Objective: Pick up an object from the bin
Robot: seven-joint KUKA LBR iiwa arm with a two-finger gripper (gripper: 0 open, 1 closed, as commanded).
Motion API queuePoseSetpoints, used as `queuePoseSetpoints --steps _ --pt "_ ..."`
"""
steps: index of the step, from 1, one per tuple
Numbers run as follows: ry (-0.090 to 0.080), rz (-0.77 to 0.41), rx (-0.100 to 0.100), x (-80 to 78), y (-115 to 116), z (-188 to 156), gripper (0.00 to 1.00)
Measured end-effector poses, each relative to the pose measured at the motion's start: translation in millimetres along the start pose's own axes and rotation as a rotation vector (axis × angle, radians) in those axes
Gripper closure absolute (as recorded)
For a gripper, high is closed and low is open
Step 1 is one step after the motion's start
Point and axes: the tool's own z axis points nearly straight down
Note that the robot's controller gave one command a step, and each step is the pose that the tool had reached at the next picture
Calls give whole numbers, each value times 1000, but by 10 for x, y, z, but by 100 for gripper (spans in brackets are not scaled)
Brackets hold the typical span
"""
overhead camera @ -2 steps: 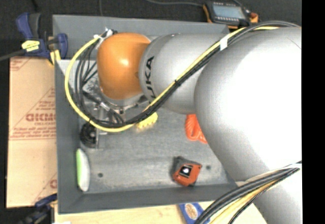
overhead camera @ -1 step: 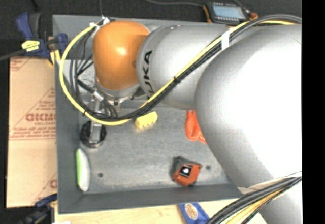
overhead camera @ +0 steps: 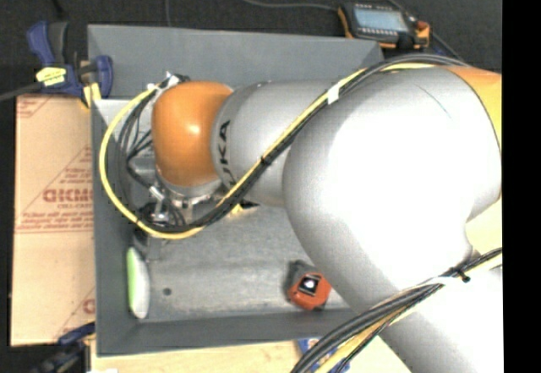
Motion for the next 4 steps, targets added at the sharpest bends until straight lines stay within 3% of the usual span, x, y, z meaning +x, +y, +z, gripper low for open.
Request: queuePoseSetpoints --steps 1,3,4 --pt "-6 -219 1 56 24 -57 100" --pt "-3 -219 1 73 16 -103 100" --pt "3 -218 3 88 9 -314 100"
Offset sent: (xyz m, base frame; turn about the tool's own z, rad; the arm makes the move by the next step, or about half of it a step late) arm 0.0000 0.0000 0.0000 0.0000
